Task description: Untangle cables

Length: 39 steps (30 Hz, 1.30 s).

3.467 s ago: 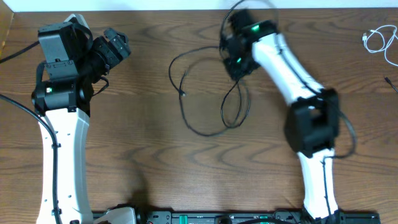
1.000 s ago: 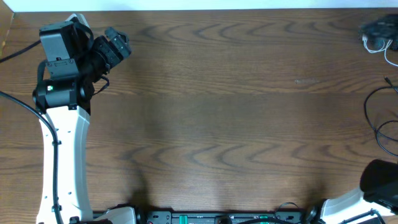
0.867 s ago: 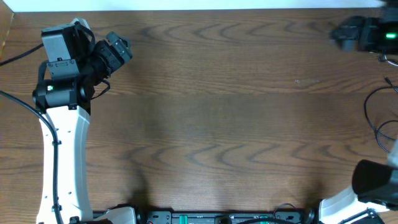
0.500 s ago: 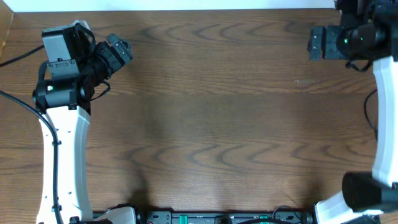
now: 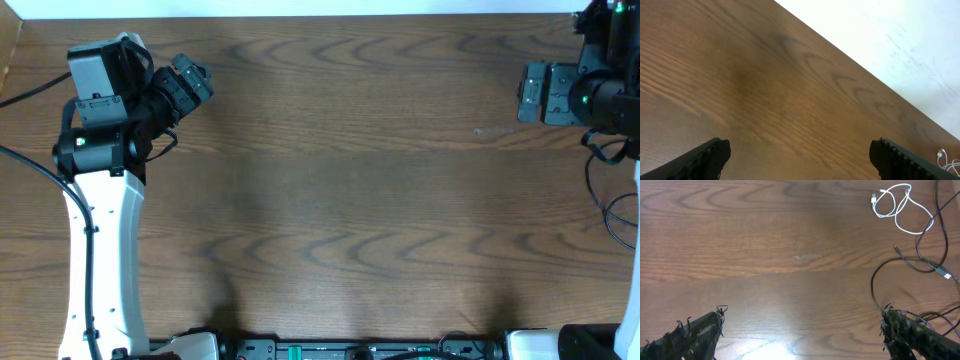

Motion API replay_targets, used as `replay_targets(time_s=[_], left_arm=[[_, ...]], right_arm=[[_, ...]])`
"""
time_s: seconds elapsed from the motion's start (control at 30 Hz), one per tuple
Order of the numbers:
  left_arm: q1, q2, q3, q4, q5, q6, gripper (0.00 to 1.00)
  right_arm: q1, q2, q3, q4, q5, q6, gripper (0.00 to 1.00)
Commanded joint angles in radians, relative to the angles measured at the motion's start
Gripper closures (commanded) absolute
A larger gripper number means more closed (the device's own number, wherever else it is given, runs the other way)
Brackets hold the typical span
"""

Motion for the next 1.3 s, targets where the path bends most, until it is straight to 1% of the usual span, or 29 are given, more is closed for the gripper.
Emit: replay_targets(time_s=[0.0, 0.13, 0.33, 0.43, 0.53, 0.6, 0.7, 0.73, 0.77, 0.8, 0.87, 0.9, 1.1, 1.27], left_arm=[[0.001, 0.008, 0.015, -0.002, -0.003, 0.013, 0.05], [0.001, 0.008, 0.015, -0.002, -0.003, 0.013, 0.05], [0.001, 0.008, 0.015, -0.002, -0.003, 0.013, 0.05], [0.001, 0.008, 0.015, -0.002, -0.003, 0.013, 0.05], [0.001, 0.008, 0.015, -0.002, -0.003, 0.013, 0.05], [0.001, 0.008, 0.015, -0.002, -0.003, 0.013, 0.05], [0.001, 0.008, 0.015, -0.002, -0.003, 0.013, 0.05], [0.001, 0.008, 0.015, -0.002, -0.003, 0.013, 0.05], [0.001, 0.008, 0.015, -0.002, -0.003, 0.013, 0.05], [0.001, 0.008, 0.015, -0.002, -0.003, 0.013, 0.05], [0.001, 0.008, 0.015, -0.002, -0.003, 0.013, 0.05], [0.001, 0.008, 0.015, -0.002, -0.003, 0.013, 0.05], [0.001, 0.008, 0.015, -0.002, -0.003, 0.013, 0.05], [0.001, 0.008, 0.015, -0.002, -0.003, 0.013, 0.05]], right_arm=[[0.004, 0.004, 0.007, -0.004, 0.012, 0.008, 0.01], [0.004, 0.011, 0.004, -0.002, 0.012, 0.008, 0.01], [0.004, -0.029, -0.044, 0.042, 0.078, 0.002, 0.01], [0.004, -0.114, -0.206, 0.192, 0.059, 0.000, 0.01], [0.002, -0.262, -0.512, 0.501, 0.045, -0.020, 0.01], [-0.005, -0.350, -0.683, 0.659, 0.040, -0.035, 0.01], [-0.022, -0.476, -0.900, 0.819, 0.025, -0.034, 0.01], [-0.032, -0.549, -1.013, 0.887, 0.002, -0.034, 0.01], [-0.036, -0.575, -1.052, 0.909, -0.007, -0.034, 0.01], [-0.046, -0.641, -1.146, 0.967, -0.021, -0.034, 0.01], [-0.062, -0.724, -1.259, 1.037, -0.035, -0.034, 0.01], [-0.076, -0.802, -1.358, 1.096, -0.035, -0.034, 0.01], [-0.096, -1.070, -1.658, 1.267, -0.040, -0.033, 0.01], [-0.096, -1.220, -1.817, 1.352, -0.062, -0.033, 0.01]])
